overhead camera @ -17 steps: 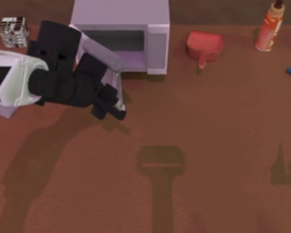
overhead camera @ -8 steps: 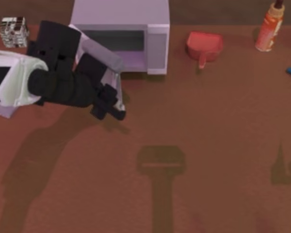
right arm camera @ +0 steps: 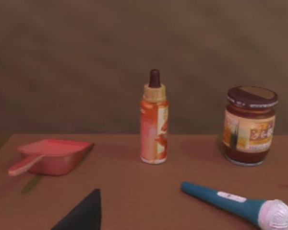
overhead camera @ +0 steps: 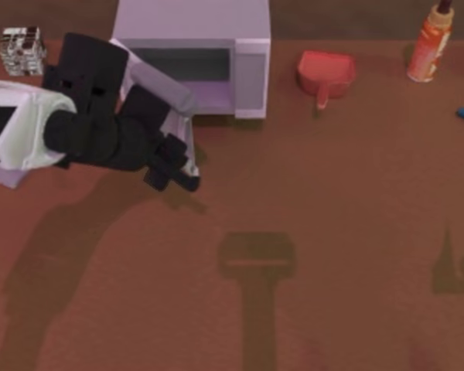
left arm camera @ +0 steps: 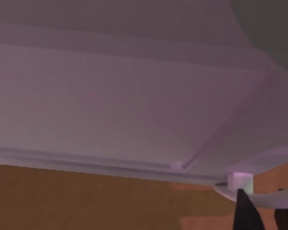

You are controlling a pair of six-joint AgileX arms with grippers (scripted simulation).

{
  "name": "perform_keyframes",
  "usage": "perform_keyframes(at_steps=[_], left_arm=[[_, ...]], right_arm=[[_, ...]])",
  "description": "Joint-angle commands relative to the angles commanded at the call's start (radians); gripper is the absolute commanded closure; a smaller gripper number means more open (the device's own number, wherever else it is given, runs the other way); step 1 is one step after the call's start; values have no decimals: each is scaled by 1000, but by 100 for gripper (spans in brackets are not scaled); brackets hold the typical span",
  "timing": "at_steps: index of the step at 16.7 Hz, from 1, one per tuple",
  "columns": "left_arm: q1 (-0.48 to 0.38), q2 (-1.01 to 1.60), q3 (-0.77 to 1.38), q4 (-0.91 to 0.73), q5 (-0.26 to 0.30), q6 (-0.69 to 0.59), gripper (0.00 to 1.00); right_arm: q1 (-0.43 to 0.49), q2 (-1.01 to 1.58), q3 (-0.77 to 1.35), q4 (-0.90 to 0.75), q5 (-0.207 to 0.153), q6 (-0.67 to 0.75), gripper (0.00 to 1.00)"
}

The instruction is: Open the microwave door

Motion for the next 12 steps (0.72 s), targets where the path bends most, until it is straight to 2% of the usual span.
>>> perform_keyframes(at_steps=[9, 12], left_arm=[[30, -10, -8, -22, 52, 70, 100], [31, -10, -9, -23, 53, 72, 100]], right_arm=[[0, 0, 0, 0, 0, 0, 0], [0, 0, 0, 0, 0, 0, 0]])
